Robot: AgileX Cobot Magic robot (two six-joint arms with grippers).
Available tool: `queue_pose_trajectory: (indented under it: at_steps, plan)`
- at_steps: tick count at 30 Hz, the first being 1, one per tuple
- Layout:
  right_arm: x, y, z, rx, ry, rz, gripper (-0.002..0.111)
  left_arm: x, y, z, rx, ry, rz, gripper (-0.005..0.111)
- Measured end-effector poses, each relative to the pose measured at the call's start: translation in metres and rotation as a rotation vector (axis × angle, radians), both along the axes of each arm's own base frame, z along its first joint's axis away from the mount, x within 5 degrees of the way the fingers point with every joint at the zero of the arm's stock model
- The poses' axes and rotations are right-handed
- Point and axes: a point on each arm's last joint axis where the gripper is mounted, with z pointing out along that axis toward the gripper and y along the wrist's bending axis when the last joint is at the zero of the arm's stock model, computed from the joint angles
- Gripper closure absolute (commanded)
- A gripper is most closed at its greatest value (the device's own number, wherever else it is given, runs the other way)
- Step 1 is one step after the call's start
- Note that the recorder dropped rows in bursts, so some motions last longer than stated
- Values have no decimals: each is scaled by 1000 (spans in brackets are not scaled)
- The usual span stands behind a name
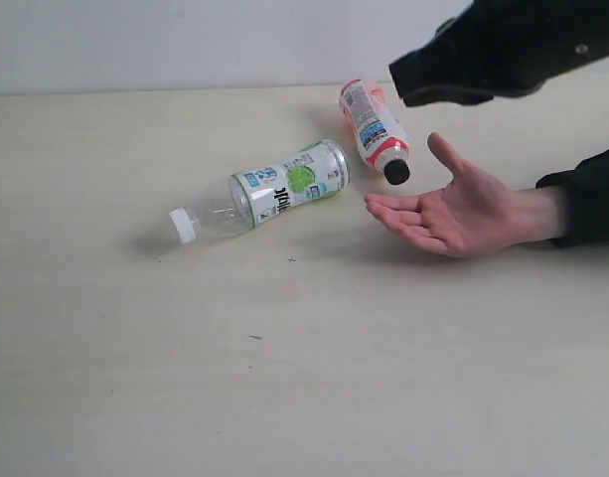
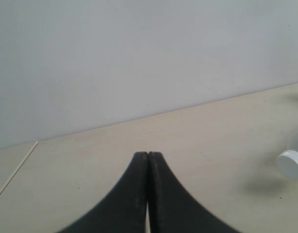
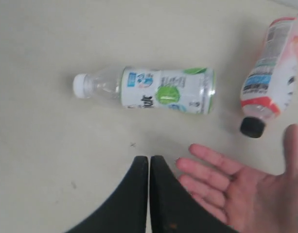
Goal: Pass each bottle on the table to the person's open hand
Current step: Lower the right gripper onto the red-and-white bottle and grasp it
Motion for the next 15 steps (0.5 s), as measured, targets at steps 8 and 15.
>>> queue_pose_trajectory:
  at_steps: [8,15]
  plan:
    - [60,6,12,-164,-80,-117,80,0,0,0,0,0,0,107]
    - [116,16,-1,-280,-98,-198,69,0,0,0,0,0,0,107]
